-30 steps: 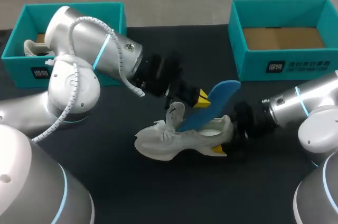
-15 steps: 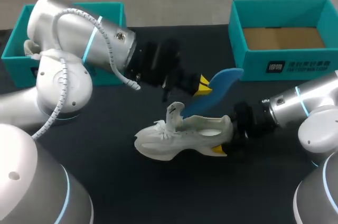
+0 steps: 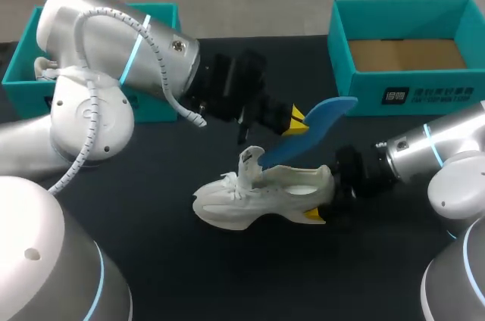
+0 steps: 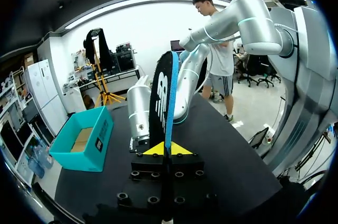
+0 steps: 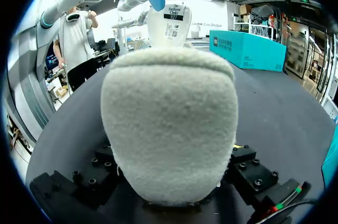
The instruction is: Take the shoe out of the shoebox, open the shoe tongue, remove and reinsert the insole, then place the shoe into the shoebox
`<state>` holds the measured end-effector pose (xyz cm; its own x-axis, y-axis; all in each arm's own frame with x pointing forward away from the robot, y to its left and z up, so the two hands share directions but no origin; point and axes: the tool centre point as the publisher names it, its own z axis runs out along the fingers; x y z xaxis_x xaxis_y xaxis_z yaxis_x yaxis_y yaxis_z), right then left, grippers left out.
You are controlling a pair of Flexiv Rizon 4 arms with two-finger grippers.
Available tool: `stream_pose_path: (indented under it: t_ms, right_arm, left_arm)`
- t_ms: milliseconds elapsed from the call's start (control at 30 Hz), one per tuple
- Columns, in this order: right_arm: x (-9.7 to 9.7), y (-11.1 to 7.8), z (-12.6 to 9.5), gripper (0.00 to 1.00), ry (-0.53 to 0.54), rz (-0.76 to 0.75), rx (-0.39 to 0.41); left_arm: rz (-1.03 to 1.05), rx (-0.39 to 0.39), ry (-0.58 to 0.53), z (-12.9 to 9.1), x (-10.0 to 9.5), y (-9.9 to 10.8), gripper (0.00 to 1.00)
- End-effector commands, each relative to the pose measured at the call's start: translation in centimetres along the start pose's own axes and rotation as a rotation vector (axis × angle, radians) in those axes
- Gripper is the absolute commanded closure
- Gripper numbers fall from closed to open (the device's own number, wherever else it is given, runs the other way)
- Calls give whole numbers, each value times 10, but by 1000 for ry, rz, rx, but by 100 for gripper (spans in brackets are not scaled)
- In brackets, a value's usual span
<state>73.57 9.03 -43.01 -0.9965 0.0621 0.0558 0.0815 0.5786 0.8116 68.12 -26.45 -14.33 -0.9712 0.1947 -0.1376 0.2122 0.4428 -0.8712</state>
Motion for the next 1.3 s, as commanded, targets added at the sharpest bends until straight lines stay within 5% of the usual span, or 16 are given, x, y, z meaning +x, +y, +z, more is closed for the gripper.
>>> stream_pose_path:
  t_ms: [33,500,800,1300]
  right_arm:
    - [0,-4,3,100,-1,1,3]
    - [0,-4,3,99,-1,1,3]
    - [0,-4,3,98,-1,1,3]
    - [0,-4,3,98,-1,1,3]
  left_arm:
    - [1,1,0,2,0,0,100]
    - [1,1,0,2,0,0,100]
    - [-92,-10,-2,-30,5,-48,100]
    - [-395,198,88,-58,-3,-88,100]
